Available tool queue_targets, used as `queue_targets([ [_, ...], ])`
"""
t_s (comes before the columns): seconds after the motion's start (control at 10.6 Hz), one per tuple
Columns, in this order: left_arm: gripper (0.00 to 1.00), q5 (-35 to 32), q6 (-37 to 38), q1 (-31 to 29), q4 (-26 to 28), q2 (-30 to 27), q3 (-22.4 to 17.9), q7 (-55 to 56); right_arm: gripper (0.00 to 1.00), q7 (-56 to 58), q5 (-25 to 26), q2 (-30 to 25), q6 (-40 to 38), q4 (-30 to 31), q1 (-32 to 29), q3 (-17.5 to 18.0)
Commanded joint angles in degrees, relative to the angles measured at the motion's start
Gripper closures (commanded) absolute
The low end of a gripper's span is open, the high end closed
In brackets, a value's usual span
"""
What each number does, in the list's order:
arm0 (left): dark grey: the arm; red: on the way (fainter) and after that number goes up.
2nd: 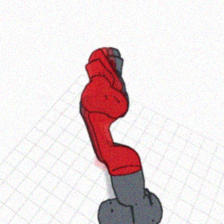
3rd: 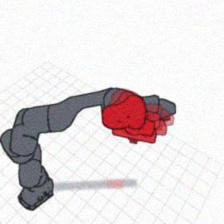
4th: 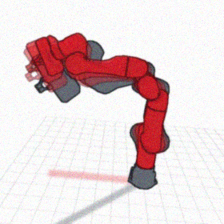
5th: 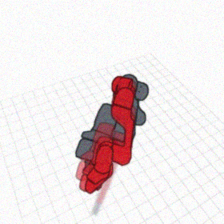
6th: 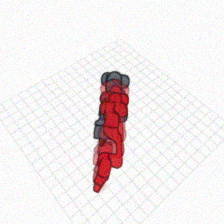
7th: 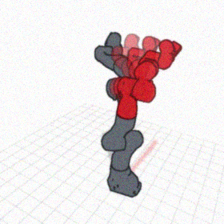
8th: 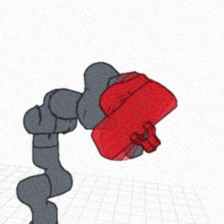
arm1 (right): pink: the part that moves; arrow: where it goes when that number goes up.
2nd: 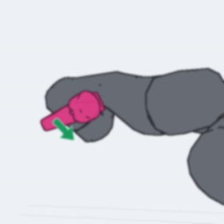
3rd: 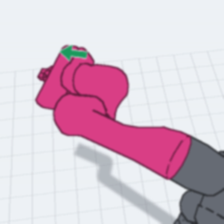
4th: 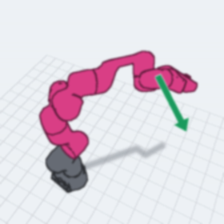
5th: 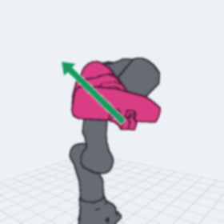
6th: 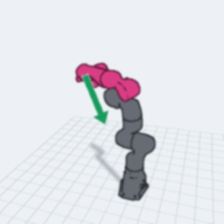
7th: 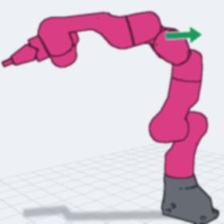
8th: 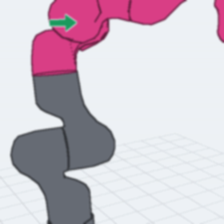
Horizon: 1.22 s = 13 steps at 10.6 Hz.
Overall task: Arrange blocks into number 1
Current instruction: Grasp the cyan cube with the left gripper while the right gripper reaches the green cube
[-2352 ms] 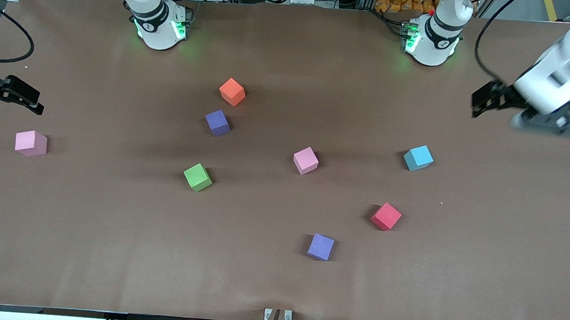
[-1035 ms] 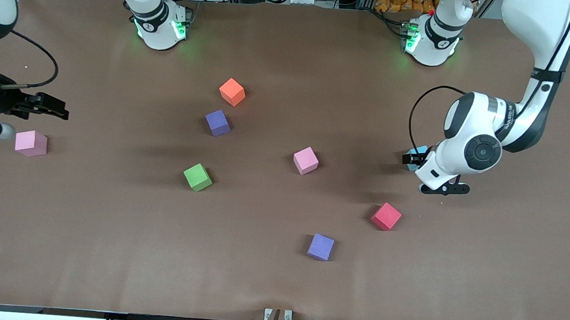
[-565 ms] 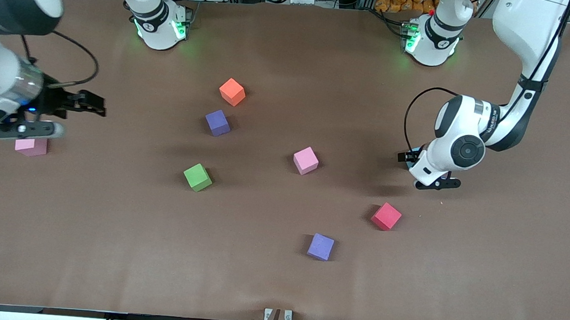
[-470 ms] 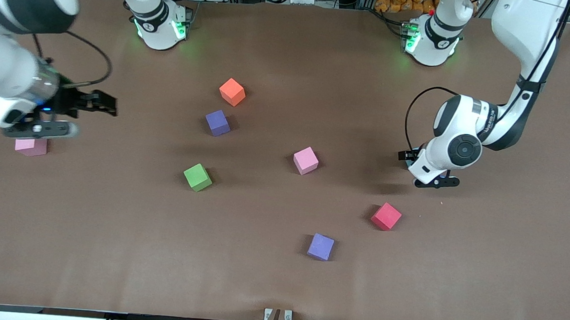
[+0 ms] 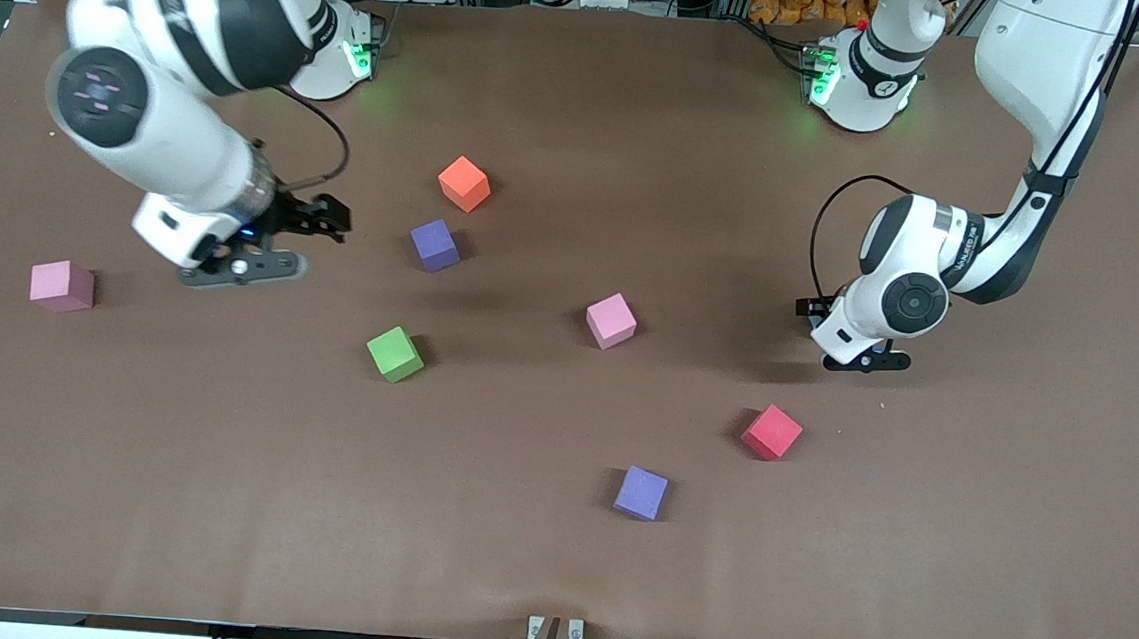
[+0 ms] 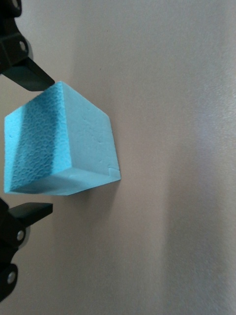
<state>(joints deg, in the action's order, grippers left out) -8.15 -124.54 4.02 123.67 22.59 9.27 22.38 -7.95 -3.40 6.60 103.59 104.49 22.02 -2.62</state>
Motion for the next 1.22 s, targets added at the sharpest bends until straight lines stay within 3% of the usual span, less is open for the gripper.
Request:
queue_targets([
  [0.0, 0.18, -2.31, -0.79, -0.33, -0.09, 0.35, 0.14, 1.35, 0.0, -0.31, -0.03, 0.59, 8.79, 6.33, 0.83, -0.46],
  [0.09, 0.72, -2.4, -0.79, -0.33, -0.35, 0.35, 0.14, 1.52, 0.0, -0.14, 0.4, 3.39, 11.52, 6.43, 2.14, -0.46],
  [0.19, 0.97, -2.31, -0.88, -0.25, -0.53, 0.35, 0.05, 2.48, 0.0, -0.14, 2.58, 5.86, 14.33, 6.34, 3.2, -0.46],
  [0.56, 1.0, -4.33, -0.88, -0.16, -1.41, -0.44, 0.23, 3.37, 0.0, 0.57, 7.24, 16.06, 26.64, 6.17, 5.57, -0.46],
  [0.75, 1.0, -4.33, -0.35, -0.42, -2.11, -1.93, 0.23, 1.45, 0.0, 0.57, 10.51, 18.35, 29.82, 6.08, 6.11, -0.46],
  [1.13, 1.0, -3.45, 0.0, -0.25, -5.97, -2.64, 0.58, 2.23, 0.0, 4.43, 10.51, 21.78, 35.35, 5.82, 4.7, -0.46],
])
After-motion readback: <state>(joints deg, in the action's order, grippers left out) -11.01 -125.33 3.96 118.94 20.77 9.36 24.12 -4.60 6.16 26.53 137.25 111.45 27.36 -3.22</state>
